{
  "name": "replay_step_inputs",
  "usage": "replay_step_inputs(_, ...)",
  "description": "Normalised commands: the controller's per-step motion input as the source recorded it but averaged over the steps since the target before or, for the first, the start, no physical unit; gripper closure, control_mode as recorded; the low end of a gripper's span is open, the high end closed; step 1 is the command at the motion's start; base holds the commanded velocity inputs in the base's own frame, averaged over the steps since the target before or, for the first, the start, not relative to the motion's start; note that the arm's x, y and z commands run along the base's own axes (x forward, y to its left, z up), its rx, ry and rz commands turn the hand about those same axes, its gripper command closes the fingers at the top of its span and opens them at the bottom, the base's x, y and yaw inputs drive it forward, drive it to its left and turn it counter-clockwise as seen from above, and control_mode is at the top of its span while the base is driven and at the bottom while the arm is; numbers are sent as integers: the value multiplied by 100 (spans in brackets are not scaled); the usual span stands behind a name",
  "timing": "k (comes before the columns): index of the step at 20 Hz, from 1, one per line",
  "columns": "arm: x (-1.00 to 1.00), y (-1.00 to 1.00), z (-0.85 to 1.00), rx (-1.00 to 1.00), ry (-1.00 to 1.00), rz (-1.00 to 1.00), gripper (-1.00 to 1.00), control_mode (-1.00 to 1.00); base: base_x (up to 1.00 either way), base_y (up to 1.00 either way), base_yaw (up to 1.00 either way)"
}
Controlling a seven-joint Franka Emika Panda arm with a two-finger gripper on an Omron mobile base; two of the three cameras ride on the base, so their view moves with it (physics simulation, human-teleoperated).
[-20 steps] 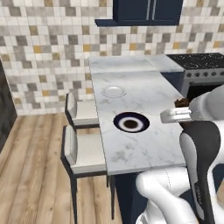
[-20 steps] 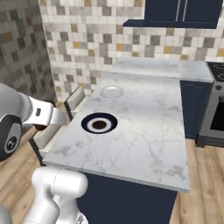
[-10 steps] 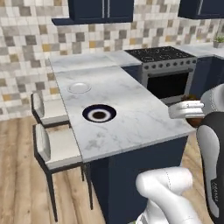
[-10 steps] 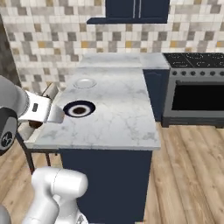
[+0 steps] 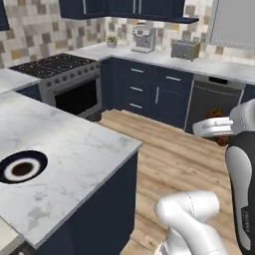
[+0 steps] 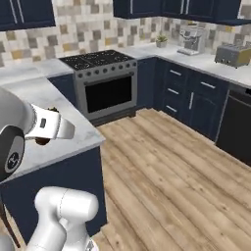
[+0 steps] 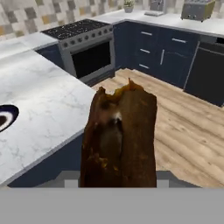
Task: Transport the steak and sweet potato to the fridge. Place the steak on the rack containing meat and place the sweet potato on the rack containing the vegetable, ensuring meats and vegetables are on different racks.
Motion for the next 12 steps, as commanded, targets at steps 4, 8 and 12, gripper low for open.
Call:
replay_step_inputs(4, 0, 0, 0, 0, 0, 0, 100, 100, 0, 0, -100)
replay_step_inputs(8, 0, 0, 0, 0, 0, 0, 100, 100, 0, 0, -100)
replay_step_inputs(12, 0, 0, 0, 0, 0, 0, 100, 100, 0, 0, -100)
